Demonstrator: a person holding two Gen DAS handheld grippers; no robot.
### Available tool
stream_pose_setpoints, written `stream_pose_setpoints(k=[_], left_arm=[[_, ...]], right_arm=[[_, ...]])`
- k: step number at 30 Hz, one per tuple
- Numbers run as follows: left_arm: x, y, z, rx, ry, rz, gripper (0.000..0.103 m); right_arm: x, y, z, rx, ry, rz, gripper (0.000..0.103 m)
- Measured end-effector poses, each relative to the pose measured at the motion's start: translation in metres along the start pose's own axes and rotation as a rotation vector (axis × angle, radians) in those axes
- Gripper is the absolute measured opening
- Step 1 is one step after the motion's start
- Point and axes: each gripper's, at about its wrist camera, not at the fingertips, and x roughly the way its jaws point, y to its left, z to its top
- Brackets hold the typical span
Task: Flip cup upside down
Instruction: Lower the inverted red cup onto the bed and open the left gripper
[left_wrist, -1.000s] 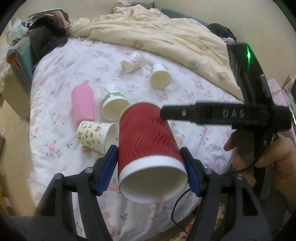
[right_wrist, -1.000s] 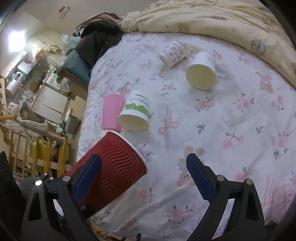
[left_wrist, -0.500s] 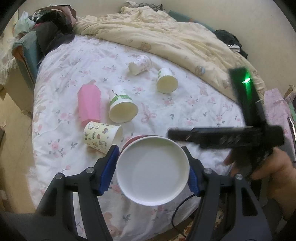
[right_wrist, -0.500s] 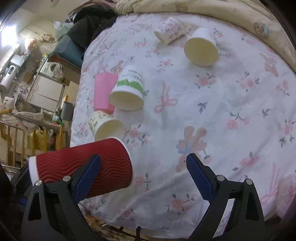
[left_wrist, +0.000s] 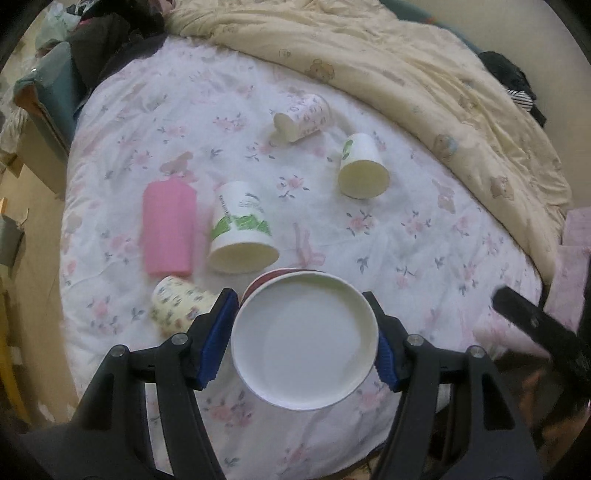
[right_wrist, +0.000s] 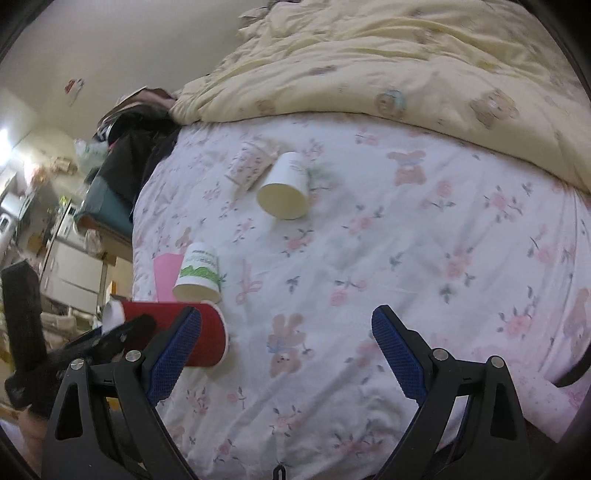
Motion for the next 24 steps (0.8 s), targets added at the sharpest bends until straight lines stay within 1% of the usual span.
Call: stream_pose_setpoints(k=[1, 3, 4, 5, 8, 11, 15, 21, 22, 23, 24], left_arm=[[0.009, -0.004, 0.003, -0.003, 0.021, 0.011, 0.063], [0.023, -0.007, 0.005, -0.030, 0.068, 0.000, 0.063], [0.032, -0.008, 0.006, -0.043, 0.089, 0.010, 0.063], [0.036, -0.009, 0.008, -0.043, 0.084, 0.036, 0.063], [0.044, -0.013, 0.012, -0.021, 0.067, 0.081, 0.063], [0.052, -0.010, 0.014, -0.036, 0.091, 0.083, 0.063], [0.055, -0.009, 0.018, -0.049, 0.100, 0.083, 0.063], [0.055, -0.013, 0.020, -0.019, 0.105, 0.111, 0.065], [0.056, -0.014, 0.019, -0.012, 0.107, 0.126, 0.068], [0.056, -0.014, 0.019, -0.008, 0.109, 0.128, 0.078], [0.055, -0.014, 0.018, -0.004, 0.110, 0.126, 0.084]], right_arm=[[-0.001, -0.002, 0.000, 0.010, 0.003, 0.002, 0.096], [-0.001, -0.007, 0.001, 0.032, 0.014, 0.028, 0.096], [-0.001, -0.006, 0.002, 0.038, 0.019, 0.037, 0.096], [-0.001, -0.007, 0.002, 0.039, 0.020, 0.039, 0.096], [0.001, -0.004, 0.003, 0.029, 0.030, 0.038, 0.096], [0.001, -0.003, 0.003, 0.032, 0.036, 0.053, 0.096], [0.002, -0.002, 0.003, 0.029, 0.039, 0.052, 0.096], [0.002, -0.002, 0.002, 0.033, 0.045, 0.054, 0.096], [0.002, -0.002, 0.002, 0.032, 0.043, 0.054, 0.096], [0.002, -0.001, 0.002, 0.030, 0.042, 0.053, 0.096], [0.002, -0.001, 0.002, 0.028, 0.041, 0.051, 0.096]])
